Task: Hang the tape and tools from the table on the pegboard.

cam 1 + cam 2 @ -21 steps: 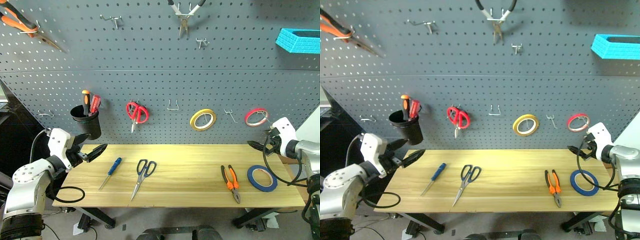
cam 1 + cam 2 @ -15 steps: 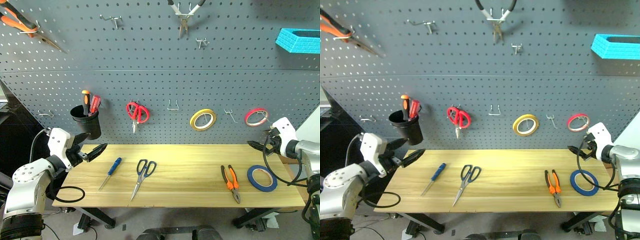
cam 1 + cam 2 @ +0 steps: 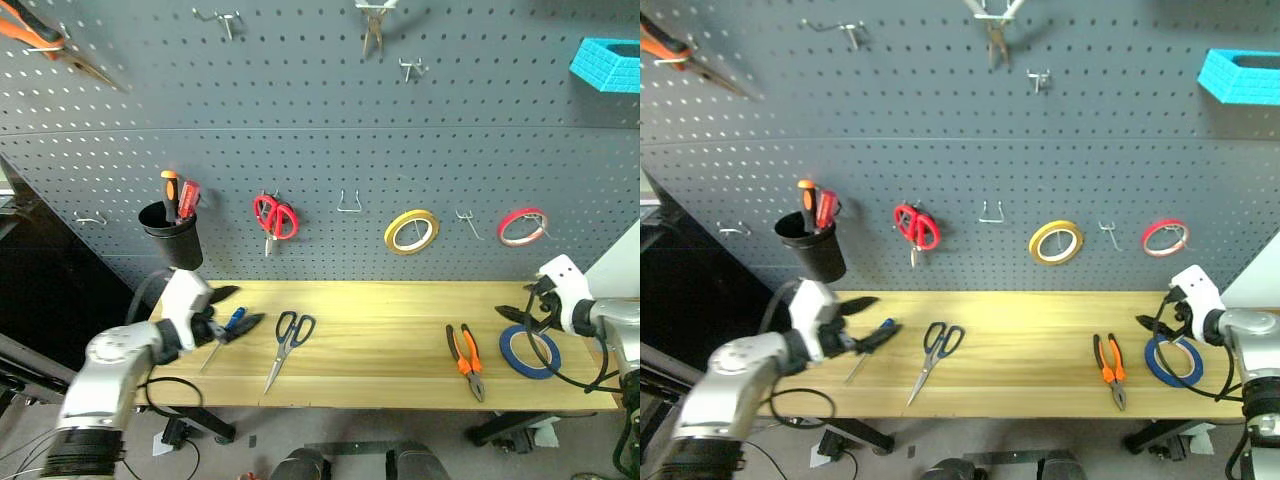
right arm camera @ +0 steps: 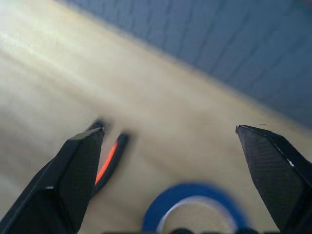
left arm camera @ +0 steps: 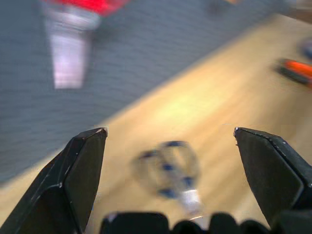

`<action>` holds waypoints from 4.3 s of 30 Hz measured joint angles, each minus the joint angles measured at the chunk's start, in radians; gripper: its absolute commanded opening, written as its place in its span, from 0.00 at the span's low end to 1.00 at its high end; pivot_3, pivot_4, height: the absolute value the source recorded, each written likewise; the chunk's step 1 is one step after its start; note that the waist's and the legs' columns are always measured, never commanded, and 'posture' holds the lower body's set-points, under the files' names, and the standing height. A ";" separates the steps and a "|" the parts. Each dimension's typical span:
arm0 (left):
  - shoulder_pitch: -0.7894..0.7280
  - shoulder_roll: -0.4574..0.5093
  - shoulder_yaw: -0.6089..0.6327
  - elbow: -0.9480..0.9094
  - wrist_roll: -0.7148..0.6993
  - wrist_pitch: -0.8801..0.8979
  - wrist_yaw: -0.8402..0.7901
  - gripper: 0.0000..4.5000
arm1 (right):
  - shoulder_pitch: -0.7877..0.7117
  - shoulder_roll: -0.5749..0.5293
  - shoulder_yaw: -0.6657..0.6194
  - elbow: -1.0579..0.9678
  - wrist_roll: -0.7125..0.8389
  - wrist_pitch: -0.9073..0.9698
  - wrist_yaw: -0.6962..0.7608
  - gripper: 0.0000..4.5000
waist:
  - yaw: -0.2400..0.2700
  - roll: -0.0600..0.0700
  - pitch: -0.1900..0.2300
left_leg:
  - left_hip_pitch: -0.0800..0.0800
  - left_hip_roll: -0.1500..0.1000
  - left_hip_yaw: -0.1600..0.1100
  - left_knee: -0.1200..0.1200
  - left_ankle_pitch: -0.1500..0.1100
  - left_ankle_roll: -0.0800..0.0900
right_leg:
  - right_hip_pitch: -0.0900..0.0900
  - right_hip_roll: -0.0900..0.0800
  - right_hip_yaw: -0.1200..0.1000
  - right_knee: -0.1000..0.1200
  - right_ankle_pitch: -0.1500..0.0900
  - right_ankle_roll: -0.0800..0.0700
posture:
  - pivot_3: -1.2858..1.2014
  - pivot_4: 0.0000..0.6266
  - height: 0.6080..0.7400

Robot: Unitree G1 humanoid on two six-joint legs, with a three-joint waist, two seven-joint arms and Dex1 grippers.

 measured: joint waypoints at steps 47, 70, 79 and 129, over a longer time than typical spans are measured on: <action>-0.229 -0.180 -0.249 -0.184 -0.036 0.133 -0.066 1.00 | 0.178 -0.110 -0.141 -0.713 0.026 0.856 -0.196 0.08 | -0.017 -0.013 0.173 | -0.039 0.001 0.008 0.015 0.000 0.000 | -0.033 -0.002 -0.002 -0.001 0.007 0.006 | 0.39 0.51 1.00; -0.299 -0.325 -0.157 -0.023 -0.009 -0.124 0.051 1.00 | 0.077 0.250 -0.081 -0.965 0.128 0.248 -0.352 0.08 | -0.114 -0.018 0.173 | -0.035 0.002 0.029 0.016 0.008 0.007 | -0.036 0.000 0.018 -0.002 0.024 0.017 | 0.40 0.41 1.00; -0.270 -0.302 -0.147 -0.068 -0.008 -0.117 0.095 1.00 | -0.095 0.299 0.026 -0.658 0.086 0.111 -0.366 0.08 | -0.111 -0.019 0.172 | -0.036 0.001 0.031 0.016 0.008 0.008 | -0.038 0.000 0.020 -0.002 0.025 0.017 | 0.41 0.38 1.00; -0.092 -0.137 -0.243 -0.142 0.142 -0.115 0.030 1.00 | -0.048 0.396 0.092 -0.431 0.039 0.770 -0.650 0.99 | -0.082 -0.020 0.170 | -0.037 0.003 0.045 0.016 0.011 0.011 | -0.051 -0.001 0.025 0.010 0.032 0.015 | 0.44 0.45 1.00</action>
